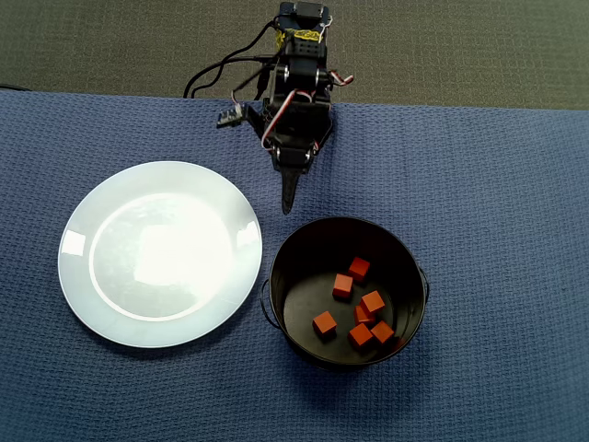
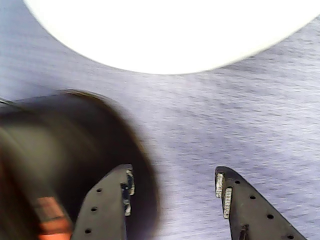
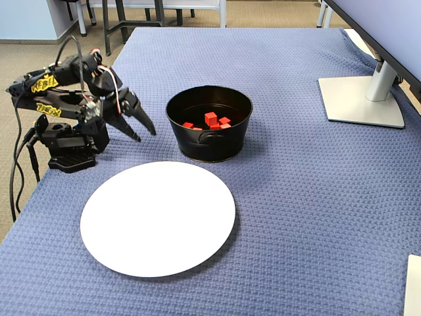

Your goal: Pick up the red cubes from the white plate and place them in the black recipient

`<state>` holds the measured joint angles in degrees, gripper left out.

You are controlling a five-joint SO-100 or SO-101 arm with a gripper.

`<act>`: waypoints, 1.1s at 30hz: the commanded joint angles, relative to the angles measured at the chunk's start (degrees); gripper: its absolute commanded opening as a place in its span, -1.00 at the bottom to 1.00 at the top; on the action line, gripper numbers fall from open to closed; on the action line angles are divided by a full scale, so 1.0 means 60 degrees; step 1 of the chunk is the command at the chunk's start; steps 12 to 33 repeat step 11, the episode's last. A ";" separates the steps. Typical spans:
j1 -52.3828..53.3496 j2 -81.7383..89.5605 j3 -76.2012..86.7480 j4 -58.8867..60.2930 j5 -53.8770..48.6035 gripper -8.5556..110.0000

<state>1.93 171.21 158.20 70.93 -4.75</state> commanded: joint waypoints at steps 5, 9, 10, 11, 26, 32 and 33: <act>-0.0190 0.0293 0.0454 -0.0454 -0.0132 -0.71; -0.0337 0.0454 0.0996 -0.0806 -0.0249 -0.71; -0.0322 0.0454 0.1055 -0.0879 -0.0205 -0.72; -0.0322 0.0454 0.1128 -0.0937 -0.0205 -0.72; -0.0322 0.0454 0.1128 -0.0937 -0.0205 -0.72; -0.0322 0.0454 0.1128 -0.0937 -0.0205 -0.72; -0.0322 0.0454 0.1128 -0.0937 -0.0205 -0.72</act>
